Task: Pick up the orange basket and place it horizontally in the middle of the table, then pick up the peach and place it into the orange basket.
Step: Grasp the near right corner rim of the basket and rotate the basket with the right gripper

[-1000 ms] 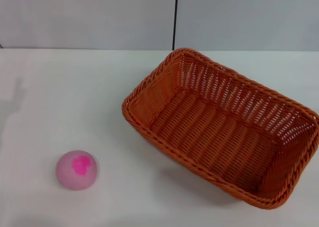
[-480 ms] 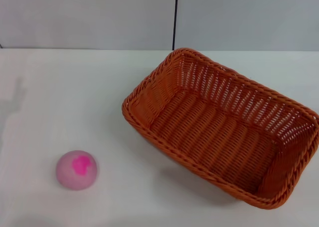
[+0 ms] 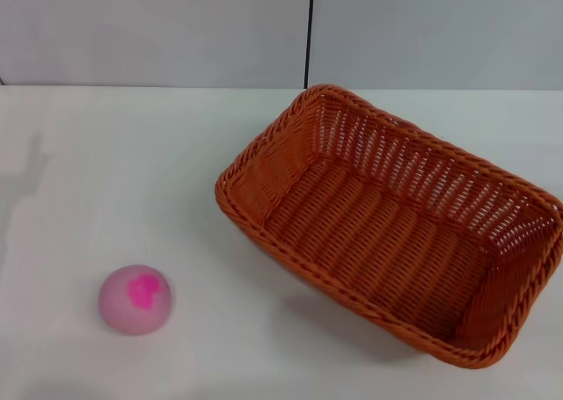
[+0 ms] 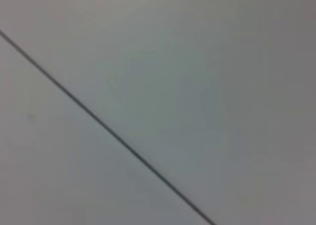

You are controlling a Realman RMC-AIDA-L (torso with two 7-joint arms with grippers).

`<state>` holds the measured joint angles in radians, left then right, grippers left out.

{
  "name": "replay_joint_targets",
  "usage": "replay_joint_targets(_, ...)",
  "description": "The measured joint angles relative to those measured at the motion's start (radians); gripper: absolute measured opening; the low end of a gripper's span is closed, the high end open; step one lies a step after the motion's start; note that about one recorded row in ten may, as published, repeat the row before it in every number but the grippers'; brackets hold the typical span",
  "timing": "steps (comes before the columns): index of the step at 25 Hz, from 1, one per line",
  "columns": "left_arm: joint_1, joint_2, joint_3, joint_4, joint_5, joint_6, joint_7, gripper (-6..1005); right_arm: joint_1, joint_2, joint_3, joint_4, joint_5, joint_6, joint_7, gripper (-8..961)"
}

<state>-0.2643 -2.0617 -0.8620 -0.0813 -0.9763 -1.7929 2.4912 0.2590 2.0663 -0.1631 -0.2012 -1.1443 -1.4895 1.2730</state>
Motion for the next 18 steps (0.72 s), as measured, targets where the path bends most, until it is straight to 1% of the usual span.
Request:
replay_joint_targets(1,-0.001,0.000,0.000,0.000,-0.002,0.001,0.000,843,-0.003,-0.001,-0.023,-0.021,0.000,-0.020,0.007,372)
replay_joint_targets(2,-0.001,0.000,0.000,0.000,-0.002,0.001,0.000,842,-0.003,-0.001,-0.023,-0.021,0.000,-0.020,0.007,372)
replay_joint_targets(3,-0.001,0.000,0.000,0.000,-0.003,0.002,0.000,842,-0.006,-0.004,-0.052,-0.049,-0.001,-0.048,0.014,372)
replay_joint_targets(4,-0.001,0.000,0.000,0.000,-0.003,0.002,0.000,841,-0.006,-0.004,-0.052,-0.049,-0.001,-0.048,0.014,372)
replay_joint_targets(5,-0.001,0.000,0.000,0.000,-0.004,0.002,0.000,841,-0.007,-0.008,-0.066,-0.064,-0.002,-0.059,0.023,372)
replay_joint_targets(6,-0.002,0.000,0.000,0.000,-0.004,0.002,0.000,840,-0.008,-0.019,-0.104,-0.121,-0.022,-0.075,0.071,372)
replay_joint_targets(7,-0.002,0.001,0.000,0.000,-0.004,0.002,0.000,840,-0.008,-0.019,-0.104,-0.121,-0.022,-0.075,0.071,373)
replay_joint_targets(8,-0.003,0.001,0.000,0.001,-0.004,0.003,0.000,839,-0.007,-0.025,-0.119,-0.158,-0.044,-0.081,0.106,374)
replay_joint_targets(10,-0.004,0.001,0.000,0.001,-0.004,0.003,0.000,838,-0.002,-0.040,-0.135,-0.241,-0.108,-0.097,0.185,375)
replay_joint_targets(11,-0.006,0.001,0.000,0.001,-0.004,0.003,0.000,838,0.009,-0.052,-0.137,-0.336,-0.190,-0.115,0.277,374)
replay_joint_targets(12,-0.006,0.001,0.000,0.001,-0.004,0.003,0.000,837,0.009,-0.052,-0.137,-0.336,-0.190,-0.115,0.277,374)
replay_joint_targets(13,-0.007,0.002,0.000,0.002,-0.004,0.003,0.000,837,0.022,-0.060,-0.137,-0.449,-0.269,-0.138,0.376,373)
replay_joint_targets(14,-0.007,0.002,0.000,0.002,-0.004,0.003,0.000,836,0.031,-0.064,-0.138,-0.509,-0.308,-0.152,0.426,372)
replay_joint_targets(15,-0.008,0.002,0.000,0.002,-0.004,0.003,0.000,836,0.031,-0.064,-0.138,-0.509,-0.308,-0.152,0.426,381)
replay_joint_targets(16,-0.008,0.002,0.000,0.002,-0.004,0.003,0.000,835,0.051,-0.071,-0.140,-0.629,-0.384,-0.183,0.517,390)
replay_joint_targets(17,-0.008,0.002,0.000,0.002,-0.004,0.003,0.000,835,0.065,-0.075,-0.144,-0.693,-0.426,-0.197,0.567,398)
replay_joint_targets(18,-0.009,0.002,0.000,0.001,-0.004,0.003,0.000,834,0.065,-0.075,-0.144,-0.693,-0.426,-0.197,0.567,407)
